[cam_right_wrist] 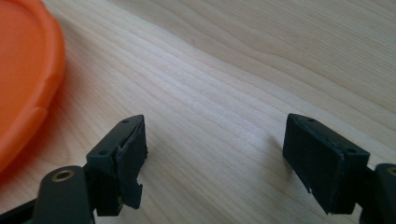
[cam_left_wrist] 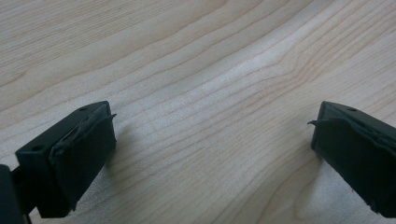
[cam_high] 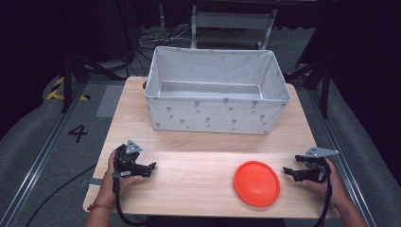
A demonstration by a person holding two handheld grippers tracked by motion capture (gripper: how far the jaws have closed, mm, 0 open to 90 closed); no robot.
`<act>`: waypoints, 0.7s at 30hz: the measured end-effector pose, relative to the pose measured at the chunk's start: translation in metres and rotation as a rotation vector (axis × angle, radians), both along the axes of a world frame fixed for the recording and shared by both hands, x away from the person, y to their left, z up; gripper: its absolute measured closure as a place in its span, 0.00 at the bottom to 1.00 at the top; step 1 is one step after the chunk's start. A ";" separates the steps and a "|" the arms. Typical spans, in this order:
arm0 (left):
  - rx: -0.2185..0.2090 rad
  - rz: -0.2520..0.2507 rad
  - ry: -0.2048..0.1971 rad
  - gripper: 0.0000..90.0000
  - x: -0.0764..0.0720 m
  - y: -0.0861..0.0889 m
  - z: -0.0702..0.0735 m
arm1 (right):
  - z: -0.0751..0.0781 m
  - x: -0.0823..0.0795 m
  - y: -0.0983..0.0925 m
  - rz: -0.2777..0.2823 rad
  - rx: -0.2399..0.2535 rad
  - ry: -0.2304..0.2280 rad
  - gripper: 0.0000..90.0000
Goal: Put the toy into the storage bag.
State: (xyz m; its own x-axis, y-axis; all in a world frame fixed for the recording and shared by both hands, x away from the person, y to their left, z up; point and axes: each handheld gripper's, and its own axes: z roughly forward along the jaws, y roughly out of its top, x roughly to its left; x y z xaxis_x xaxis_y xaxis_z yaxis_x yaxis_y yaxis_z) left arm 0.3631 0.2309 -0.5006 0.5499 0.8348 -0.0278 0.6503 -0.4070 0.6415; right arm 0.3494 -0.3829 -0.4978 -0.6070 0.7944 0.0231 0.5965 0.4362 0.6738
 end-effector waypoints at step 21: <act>-0.001 0.002 0.001 0.00 0.000 0.000 0.000 | 0.032 -0.024 0.057 0.221 0.071 -0.006 0.29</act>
